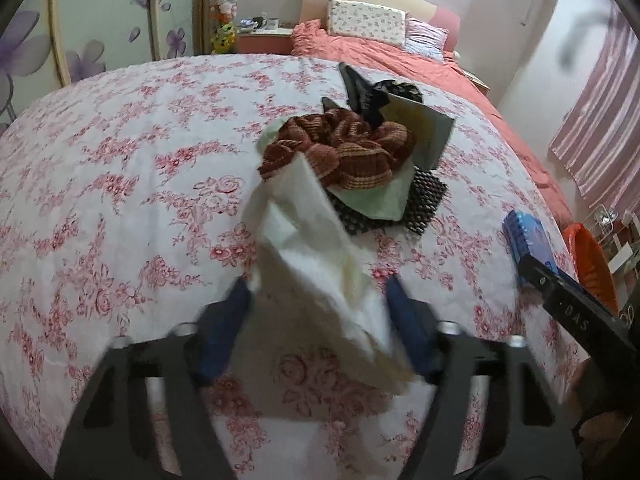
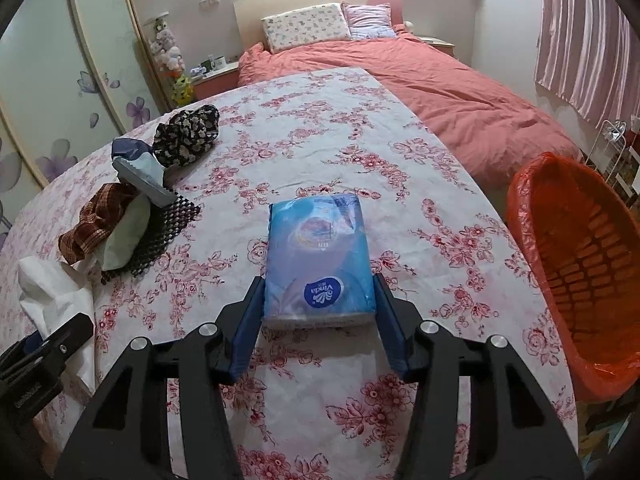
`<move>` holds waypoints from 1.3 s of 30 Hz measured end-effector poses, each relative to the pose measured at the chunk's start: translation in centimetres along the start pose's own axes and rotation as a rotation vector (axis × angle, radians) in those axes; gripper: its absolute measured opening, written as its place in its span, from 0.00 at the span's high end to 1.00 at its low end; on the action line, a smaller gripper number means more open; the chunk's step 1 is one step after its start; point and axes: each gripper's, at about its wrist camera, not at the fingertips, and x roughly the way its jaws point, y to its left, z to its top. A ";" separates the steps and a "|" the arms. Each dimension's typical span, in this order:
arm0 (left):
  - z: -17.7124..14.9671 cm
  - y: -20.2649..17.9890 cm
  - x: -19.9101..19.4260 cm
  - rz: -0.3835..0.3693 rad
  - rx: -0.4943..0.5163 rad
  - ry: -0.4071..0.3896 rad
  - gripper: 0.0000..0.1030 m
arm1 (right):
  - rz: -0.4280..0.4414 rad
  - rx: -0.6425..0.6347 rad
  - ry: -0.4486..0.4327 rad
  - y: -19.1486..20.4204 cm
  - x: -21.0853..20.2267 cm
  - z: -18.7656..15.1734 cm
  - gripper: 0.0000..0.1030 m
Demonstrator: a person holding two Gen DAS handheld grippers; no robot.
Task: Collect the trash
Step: 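Grasp the blue tissue pack with the right tool while the left tool grasps the white tissue, then lift the tissue pack and white tissue and carry them toward the basket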
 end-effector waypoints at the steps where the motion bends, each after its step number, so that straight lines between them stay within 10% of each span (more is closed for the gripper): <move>1: 0.0 -0.1 0.0 -0.005 0.008 0.002 0.52 | 0.003 -0.002 0.000 -0.1 -0.1 -0.1 0.50; 39: 1.6 -11.4 -10.0 -0.286 0.198 -0.170 0.61 | -0.040 0.071 -0.395 -6.5 -14.0 0.3 0.51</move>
